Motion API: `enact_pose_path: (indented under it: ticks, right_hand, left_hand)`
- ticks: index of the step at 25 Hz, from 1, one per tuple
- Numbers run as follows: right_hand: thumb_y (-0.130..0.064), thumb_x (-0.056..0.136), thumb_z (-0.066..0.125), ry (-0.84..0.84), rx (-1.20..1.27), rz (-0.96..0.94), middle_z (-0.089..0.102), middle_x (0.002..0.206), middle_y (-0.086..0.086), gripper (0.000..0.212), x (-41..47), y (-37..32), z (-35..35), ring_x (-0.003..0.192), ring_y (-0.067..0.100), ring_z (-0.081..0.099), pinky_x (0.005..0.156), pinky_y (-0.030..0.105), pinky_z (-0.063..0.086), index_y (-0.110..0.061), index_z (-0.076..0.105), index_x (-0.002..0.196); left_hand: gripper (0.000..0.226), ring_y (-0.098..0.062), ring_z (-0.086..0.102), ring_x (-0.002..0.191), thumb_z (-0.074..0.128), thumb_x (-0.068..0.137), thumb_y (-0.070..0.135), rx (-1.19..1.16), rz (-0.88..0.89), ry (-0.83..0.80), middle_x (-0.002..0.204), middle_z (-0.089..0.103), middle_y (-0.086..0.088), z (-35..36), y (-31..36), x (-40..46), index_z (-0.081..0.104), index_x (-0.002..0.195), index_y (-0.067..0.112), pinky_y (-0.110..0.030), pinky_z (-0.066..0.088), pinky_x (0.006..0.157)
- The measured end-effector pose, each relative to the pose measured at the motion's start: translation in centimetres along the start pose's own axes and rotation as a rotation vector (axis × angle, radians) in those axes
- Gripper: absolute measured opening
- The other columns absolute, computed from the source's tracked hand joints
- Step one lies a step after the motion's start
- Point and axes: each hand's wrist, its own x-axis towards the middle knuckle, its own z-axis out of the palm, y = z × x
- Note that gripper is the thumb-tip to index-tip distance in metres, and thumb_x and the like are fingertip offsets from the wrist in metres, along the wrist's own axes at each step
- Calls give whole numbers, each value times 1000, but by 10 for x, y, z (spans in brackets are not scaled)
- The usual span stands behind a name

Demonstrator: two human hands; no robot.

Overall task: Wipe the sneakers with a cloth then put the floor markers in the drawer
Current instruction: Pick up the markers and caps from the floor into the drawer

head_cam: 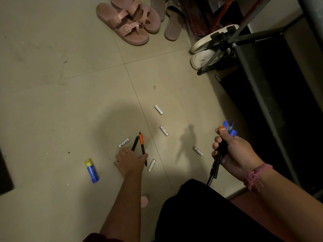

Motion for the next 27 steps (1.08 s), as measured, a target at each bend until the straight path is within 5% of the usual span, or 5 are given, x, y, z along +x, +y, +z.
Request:
enact_pose_path:
  ticks: [7,15,20,23,27]
  right_hand:
    - [-28,98,46,0,8,4,45,54,-6,17,-2,1,13,44,8,44,43,20,37,-18,53,86]
    - [-30,96,50,-106,38,65,51,60,-4,14,-20,-22,18,49,9,55,57,29,42,-19,56,91]
    - [-22,95,52,-187,137,85,62,68,-3,18,-50,-51,9,60,10,61,68,36,50,-17,60,110]
    - [-12,96,49,-233,268,59,70,77,-2,21,-80,-67,-3,64,10,66,66,33,54,-16,62,112]
    - [-6,95,46,-295,419,-12,73,102,6,27,-141,-79,-32,75,13,70,71,33,57,-13,60,118]
  left_hand:
    - [30,-31,51,116,32,100,8,-48,75,-101,127,51,-17,16,-13,7,44,126,-2,-36,43,92]
    - [31,-33,54,87,33,103,20,-603,197,-266,111,53,-21,-20,-13,-21,51,118,0,-39,45,77]
    - [23,-14,46,65,43,101,11,-1192,97,-546,72,45,-2,-95,22,-115,57,120,13,-27,40,63]
    - [24,-10,50,65,45,99,2,-1438,136,-712,77,52,-2,-146,46,-172,61,117,4,-25,45,72]
    - [22,-19,66,100,52,97,10,-1451,230,-905,111,68,-7,-205,68,-241,62,116,6,-34,53,86]
